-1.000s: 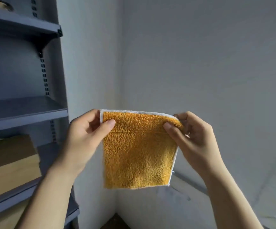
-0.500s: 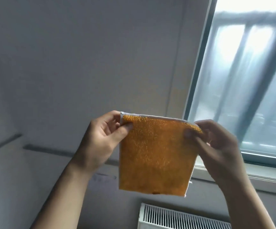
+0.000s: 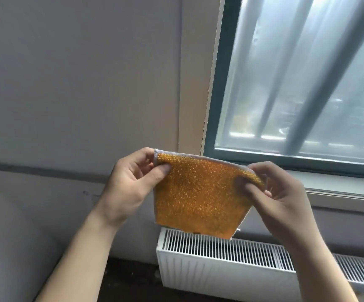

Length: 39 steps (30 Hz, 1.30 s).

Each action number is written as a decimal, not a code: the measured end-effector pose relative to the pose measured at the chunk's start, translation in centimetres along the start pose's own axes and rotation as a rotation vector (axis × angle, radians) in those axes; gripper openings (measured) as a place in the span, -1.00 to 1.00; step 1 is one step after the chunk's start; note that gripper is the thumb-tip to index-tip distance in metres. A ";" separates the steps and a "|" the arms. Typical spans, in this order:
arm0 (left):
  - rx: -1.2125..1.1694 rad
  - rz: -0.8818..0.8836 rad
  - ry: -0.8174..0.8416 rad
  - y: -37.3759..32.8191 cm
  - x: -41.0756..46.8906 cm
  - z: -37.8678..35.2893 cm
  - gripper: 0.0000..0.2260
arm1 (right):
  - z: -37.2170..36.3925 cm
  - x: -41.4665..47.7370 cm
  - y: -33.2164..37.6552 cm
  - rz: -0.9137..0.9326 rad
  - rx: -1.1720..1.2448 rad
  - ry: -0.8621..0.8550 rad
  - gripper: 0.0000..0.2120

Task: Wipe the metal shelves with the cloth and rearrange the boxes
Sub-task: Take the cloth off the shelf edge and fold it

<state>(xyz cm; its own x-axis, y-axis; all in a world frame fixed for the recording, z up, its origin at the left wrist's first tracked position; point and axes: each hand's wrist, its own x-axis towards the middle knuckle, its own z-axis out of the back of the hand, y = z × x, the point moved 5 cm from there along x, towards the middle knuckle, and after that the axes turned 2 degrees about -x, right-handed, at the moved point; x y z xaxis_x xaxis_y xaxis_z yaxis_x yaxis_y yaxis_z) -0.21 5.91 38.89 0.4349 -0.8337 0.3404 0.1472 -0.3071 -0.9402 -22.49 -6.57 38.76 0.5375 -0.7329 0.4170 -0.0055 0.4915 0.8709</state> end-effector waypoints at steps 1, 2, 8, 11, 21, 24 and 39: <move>0.018 0.037 -0.013 1.6 -0.1 -0.2 -0.86 | -0.1 -0.2 -1.4 -0.034 0.007 0.011 -0.89; 0.034 0.077 -0.027 3.3 -0.3 -0.4 -0.87 | -0.2 -0.3 -3.0 -0.064 0.010 0.020 -0.92; 0.097 0.354 -0.064 12.2 -1.9 -1.2 -0.87 | -1.9 -2.2 -11.8 -0.263 -0.061 0.082 -0.91; 0.113 0.439 -0.064 15.5 -2.5 -1.0 -0.83 | -2.9 -3.8 -15.0 -0.337 -0.109 0.093 -0.90; 0.133 0.672 0.027 27.1 -5.8 -0.7 -0.85 | -6.0 -7.8 -25.0 -0.528 -0.234 0.192 -0.93; 0.209 0.711 0.010 32.0 -5.5 -0.7 -0.88 | -7.1 -7.2 -29.7 -0.560 -0.316 0.222 -0.93; 0.535 0.763 -0.167 47.6 -1.8 -1.0 -0.89 | -10.6 -5.2 -44.1 -0.612 -0.743 0.105 -0.71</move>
<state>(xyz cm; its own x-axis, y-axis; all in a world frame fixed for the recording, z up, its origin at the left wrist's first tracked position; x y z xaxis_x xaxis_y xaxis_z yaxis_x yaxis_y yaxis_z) 5.09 -7.63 -6.46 0.6976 -0.6332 -0.3352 0.1404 0.5795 -0.8028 -16.06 -19.46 -4.61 0.3428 -0.9329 -0.1105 0.8154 0.2371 0.5281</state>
